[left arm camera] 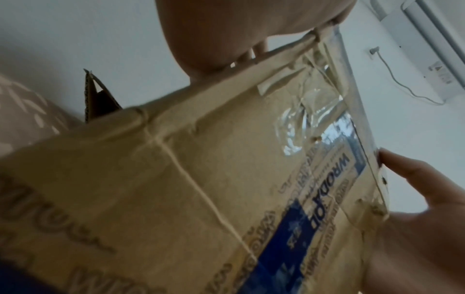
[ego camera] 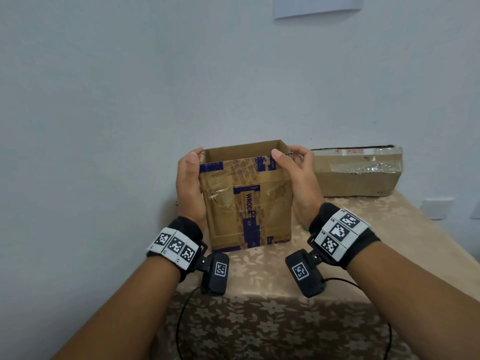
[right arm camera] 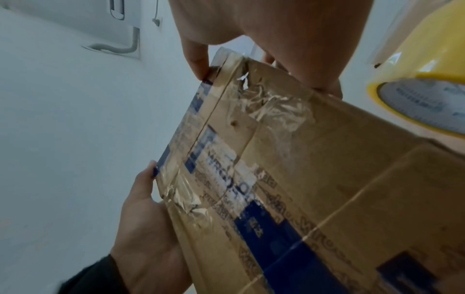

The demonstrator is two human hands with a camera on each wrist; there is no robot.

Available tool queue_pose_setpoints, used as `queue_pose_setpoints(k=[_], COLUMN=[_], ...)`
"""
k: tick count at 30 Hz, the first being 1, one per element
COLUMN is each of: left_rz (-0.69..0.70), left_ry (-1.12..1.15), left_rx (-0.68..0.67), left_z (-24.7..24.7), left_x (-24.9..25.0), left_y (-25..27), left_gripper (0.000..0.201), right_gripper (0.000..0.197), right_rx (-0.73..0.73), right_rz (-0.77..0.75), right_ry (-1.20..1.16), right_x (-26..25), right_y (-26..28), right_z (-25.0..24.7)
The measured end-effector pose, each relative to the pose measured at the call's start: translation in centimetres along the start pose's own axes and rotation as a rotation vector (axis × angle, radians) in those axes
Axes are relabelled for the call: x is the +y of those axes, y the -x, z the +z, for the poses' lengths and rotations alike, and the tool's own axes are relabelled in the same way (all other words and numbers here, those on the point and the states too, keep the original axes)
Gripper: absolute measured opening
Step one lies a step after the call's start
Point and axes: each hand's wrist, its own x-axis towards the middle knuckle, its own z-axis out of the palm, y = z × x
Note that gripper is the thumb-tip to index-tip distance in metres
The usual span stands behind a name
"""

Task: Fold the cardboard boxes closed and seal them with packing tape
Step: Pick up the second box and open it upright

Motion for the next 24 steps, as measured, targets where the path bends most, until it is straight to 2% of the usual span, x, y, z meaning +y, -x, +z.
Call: queue_pose_setpoints(k=[2, 4, 7, 9, 11, 14, 15, 16, 18, 19, 21, 24], left_rz=[0.015, 0.017, 0.023, 0.021, 0.011, -0.010, -0.005, 0.003, 0.010, 0.010, 0.007, -0.031], left_ry=[-0.001, -0.053, -0.096, -0.112, -0.126, -0.149, -0.160, -0.166, -0.195, -0.212, -0.234, -0.224], left_rx=[0.025, 0.021, -0.006, -0.025, -0.031, -0.004, 0.015, 0.035, 0.050, 0.042, 0.016, 0.007], left_z=[0.0, 0.2, 0.2, 0.2, 0.4, 0.5, 0.5, 0.5, 0.4, 0.4, 0.4, 0.3], left_x=[-0.1, 0.3, 0.3, 0.1, 0.1, -0.1, -0.1, -0.2, -0.2, -0.2, -0.4, -0.6], left_y=[-0.2, -0.1, 0.2, 0.3, 0.2, -0.2, -0.3, -0.4, -0.7, -0.7, -0.8, -0.6], left_gripper=[0.037, 0.047, 0.071, 0.071, 0.062, 0.043, 0.037, 0.032, 0.024, 0.021, 0.014, 0.032], right_gripper=[0.049, 0.040, 0.046, 0.038, 0.032, 0.075, 0.078, 0.068, 0.036, 0.031, 0.035, 0.017], right_rx=[0.023, 0.027, 0.026, 0.012, -0.007, -0.023, -0.011, 0.016, 0.079, 0.104, 0.089, 0.062], right_rz=[-0.025, -0.038, -0.045, -0.055, -0.041, 0.053, 0.054, 0.047, 0.026, 0.008, -0.039, -0.037], right_ry=[0.010, 0.028, 0.063, 0.104, 0.170, 0.242, 0.251, 0.247, 0.190, 0.174, 0.193, 0.299], right_x=[-0.1, -0.1, -0.4, -0.6, -0.4, -0.2, -0.3, -0.2, -0.5, -0.3, -0.4, -0.4], right_y=[0.3, 0.2, 0.3, 0.5, 0.6, 0.4, 0.3, 0.2, 0.3, 0.1, 0.0, 0.2], right_z=[0.1, 0.2, 0.2, 0.4, 0.6, 0.9, 0.8, 0.7, 0.5, 0.3, 0.2, 0.5])
